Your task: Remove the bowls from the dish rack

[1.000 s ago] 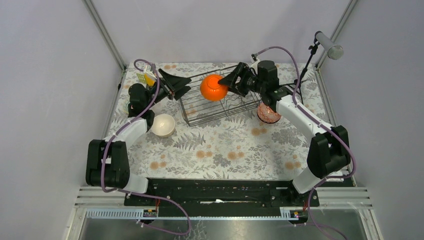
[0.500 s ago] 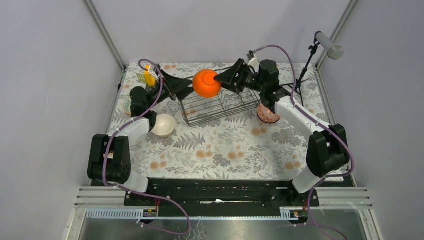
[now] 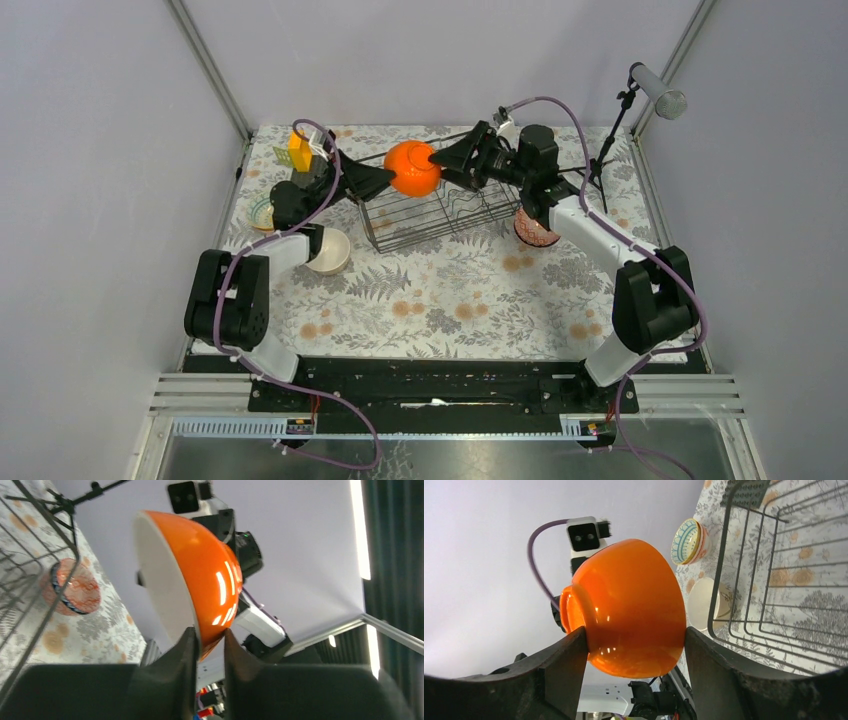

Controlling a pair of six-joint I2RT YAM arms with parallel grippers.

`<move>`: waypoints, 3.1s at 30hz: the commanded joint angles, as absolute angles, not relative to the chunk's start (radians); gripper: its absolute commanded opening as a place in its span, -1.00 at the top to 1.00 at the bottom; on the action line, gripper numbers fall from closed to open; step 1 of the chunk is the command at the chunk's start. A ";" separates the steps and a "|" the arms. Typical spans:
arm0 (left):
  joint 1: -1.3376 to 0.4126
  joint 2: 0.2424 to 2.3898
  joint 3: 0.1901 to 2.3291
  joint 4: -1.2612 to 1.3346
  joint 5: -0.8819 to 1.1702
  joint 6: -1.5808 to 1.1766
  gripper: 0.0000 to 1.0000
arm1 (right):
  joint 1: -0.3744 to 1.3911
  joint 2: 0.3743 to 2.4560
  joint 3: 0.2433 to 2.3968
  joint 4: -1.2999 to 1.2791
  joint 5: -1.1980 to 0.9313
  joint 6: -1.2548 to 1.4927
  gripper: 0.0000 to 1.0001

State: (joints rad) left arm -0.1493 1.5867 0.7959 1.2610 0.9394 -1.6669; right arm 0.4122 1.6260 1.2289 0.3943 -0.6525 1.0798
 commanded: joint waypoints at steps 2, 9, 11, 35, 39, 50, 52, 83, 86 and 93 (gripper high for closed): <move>-0.158 1.592 0.836 1.439 0.941 -1.725 1.00 | 0.413 1.598 1.206 0.398 -0.678 1.031 -0.66; -0.173 1.532 0.855 1.142 0.968 -1.511 1.00 | 0.412 1.544 1.236 0.216 -0.575 0.871 -0.99; -0.185 1.493 0.884 0.921 0.968 -1.359 1.00 | 0.411 1.529 1.241 0.169 -0.545 0.833 -0.99; -0.858 1.379 1.270 -0.513 0.241 -0.200 1.00 | 0.412 1.311 1.231 -0.425 0.183 0.626 -0.99; -0.980 1.471 1.299 -0.591 0.096 -0.130 1.00 | 0.413 1.255 1.179 -0.434 0.223 0.638 -0.99; -1.143 1.797 1.452 -0.705 -0.248 0.025 1.00 | 0.412 1.075 1.011 -0.531 0.323 0.629 -0.99; -1.146 1.835 1.483 -0.723 -0.278 0.035 1.00 | 0.413 1.033 0.967 -0.531 0.340 0.635 -0.99; -1.127 1.900 1.560 -0.742 -0.299 0.067 0.19 | 0.412 0.881 0.734 -0.415 0.535 0.546 -0.99; -1.124 1.879 1.554 -0.742 -0.299 0.064 -0.07 | 0.413 0.927 0.769 -0.405 0.522 0.535 -0.99; -1.083 1.767 1.497 -0.731 -0.273 -0.019 -0.12 | 0.412 0.996 0.813 -0.358 0.481 0.532 -0.99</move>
State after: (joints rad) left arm -1.1122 1.8900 1.5135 -0.7547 -0.2920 0.0380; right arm 0.4076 0.9783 0.7666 -0.4301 0.5064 0.5465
